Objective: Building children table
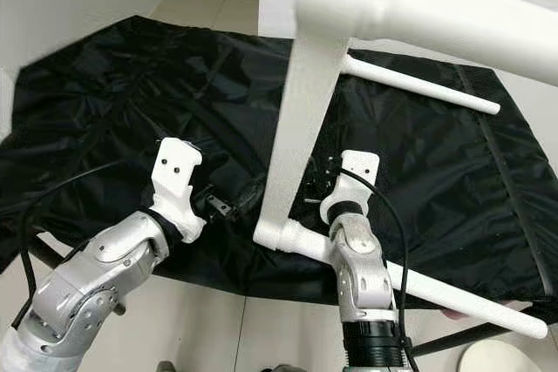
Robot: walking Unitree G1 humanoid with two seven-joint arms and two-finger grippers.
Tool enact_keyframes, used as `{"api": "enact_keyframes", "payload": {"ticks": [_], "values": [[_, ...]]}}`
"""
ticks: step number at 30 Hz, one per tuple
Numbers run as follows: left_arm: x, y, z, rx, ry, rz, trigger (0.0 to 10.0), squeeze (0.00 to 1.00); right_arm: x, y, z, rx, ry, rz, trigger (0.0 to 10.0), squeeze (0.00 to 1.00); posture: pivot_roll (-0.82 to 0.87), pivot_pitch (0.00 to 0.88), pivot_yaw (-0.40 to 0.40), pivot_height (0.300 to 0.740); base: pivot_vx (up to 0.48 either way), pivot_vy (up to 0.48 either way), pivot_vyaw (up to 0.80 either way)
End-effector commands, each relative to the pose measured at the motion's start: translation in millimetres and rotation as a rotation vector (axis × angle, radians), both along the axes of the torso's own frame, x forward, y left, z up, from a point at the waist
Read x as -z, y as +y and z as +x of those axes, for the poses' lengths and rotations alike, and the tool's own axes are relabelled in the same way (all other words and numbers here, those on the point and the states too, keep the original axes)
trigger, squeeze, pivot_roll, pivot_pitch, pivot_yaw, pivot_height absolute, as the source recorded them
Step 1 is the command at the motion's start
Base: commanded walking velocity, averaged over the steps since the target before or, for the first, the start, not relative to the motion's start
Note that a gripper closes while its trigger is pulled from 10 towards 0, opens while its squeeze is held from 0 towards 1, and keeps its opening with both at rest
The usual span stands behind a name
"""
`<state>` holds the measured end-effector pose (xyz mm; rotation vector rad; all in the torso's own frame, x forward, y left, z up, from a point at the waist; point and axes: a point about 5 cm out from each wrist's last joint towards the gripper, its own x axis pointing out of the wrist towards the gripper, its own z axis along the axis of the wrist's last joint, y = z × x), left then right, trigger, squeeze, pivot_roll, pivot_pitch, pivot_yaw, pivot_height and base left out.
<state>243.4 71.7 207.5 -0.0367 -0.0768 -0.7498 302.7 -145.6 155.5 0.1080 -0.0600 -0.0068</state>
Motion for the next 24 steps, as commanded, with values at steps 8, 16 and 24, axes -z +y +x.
{"api": "enact_keyframes", "payload": {"ticks": [8,16,24], "values": [[2,-3.2,-9.1,0.098,0.02,-0.001,10.0,0.0,-1,-19.2,-9.5,0.137,-0.04,0.005,10.0,0.0,0.02,0.093,-0.074,0.74,0.0,0.0,0.0],[1,10.0,-18.4,0.195,0.044,-0.039,10.0,0.0,2,-41.0,-40.0,0.197,-0.102,0.006,10.0,0.0,0.02,0.084,-0.079,0.74,0.0,0.0,0.0],[3,14.2,-26.6,0.283,0.094,-0.043,10.0,0.0,-1,-45.1,-56.3,0.054,-0.126,-0.006,10.0,0.0,0.01,0.071,-0.077,0.74,0.0,0.0,0.0]]}}
